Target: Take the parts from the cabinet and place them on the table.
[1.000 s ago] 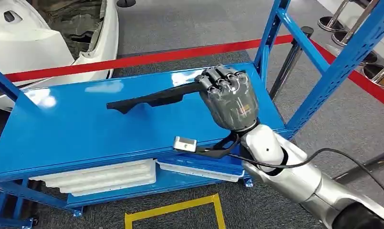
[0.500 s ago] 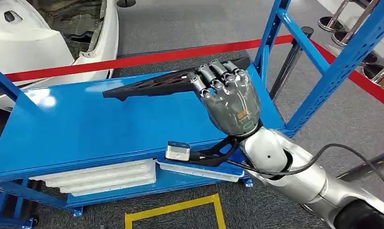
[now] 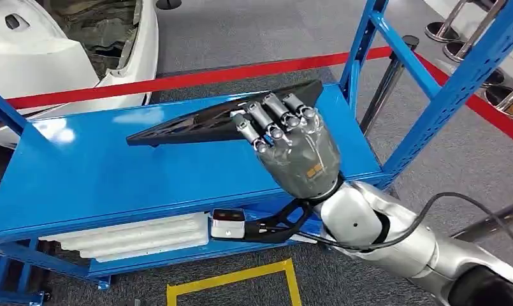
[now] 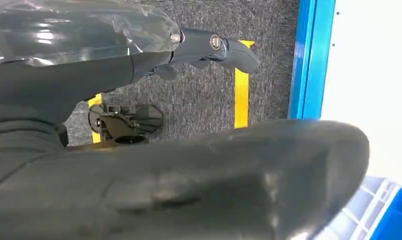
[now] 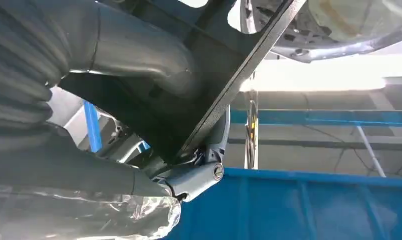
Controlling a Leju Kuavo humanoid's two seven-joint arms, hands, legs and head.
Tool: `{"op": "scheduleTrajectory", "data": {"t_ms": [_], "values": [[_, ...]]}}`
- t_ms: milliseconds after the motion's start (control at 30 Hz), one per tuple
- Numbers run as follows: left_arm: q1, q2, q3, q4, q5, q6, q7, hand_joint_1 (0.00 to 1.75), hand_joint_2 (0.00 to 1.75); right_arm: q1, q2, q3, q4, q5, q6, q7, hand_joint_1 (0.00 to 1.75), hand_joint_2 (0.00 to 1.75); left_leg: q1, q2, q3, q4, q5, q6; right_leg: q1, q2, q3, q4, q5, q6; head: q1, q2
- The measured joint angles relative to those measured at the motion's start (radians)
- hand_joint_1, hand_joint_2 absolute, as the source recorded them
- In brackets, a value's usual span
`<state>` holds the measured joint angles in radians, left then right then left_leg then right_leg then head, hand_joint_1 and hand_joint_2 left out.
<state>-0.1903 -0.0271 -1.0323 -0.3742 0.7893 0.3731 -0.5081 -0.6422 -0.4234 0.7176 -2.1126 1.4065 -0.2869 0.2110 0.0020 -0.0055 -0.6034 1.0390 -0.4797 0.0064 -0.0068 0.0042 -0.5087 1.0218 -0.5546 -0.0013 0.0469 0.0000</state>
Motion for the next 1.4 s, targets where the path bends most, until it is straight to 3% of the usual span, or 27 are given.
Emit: {"op": "scheduleTrajectory", "data": {"t_ms": [533, 1400], "values": [[-0.012, 0.000, 0.000, 0.000, -0.013, -0.020, 0.026, 0.00, 0.00, 0.058, 0.020, 0.008, -0.003, -0.035, -0.045, 0.001, 1.75, 1.75, 0.000, 0.000, 0.000, 0.000, 0.000, 0.000, 0.000, 0.000, 0.000, 0.000, 0.000, 0.000, 0.000, 0.000], [-0.019, 0.000, 0.000, 0.000, -0.035, -0.056, 0.005, 0.00, 0.00, -0.018, 0.061, 0.011, -0.003, -0.072, 0.013, -0.034, 1.75, 1.75, 0.000, 0.000, 0.000, 0.000, 0.000, 0.000, 0.000, 0.000, 0.000, 0.000, 0.000, 0.000, 0.000, 0.000]]}}
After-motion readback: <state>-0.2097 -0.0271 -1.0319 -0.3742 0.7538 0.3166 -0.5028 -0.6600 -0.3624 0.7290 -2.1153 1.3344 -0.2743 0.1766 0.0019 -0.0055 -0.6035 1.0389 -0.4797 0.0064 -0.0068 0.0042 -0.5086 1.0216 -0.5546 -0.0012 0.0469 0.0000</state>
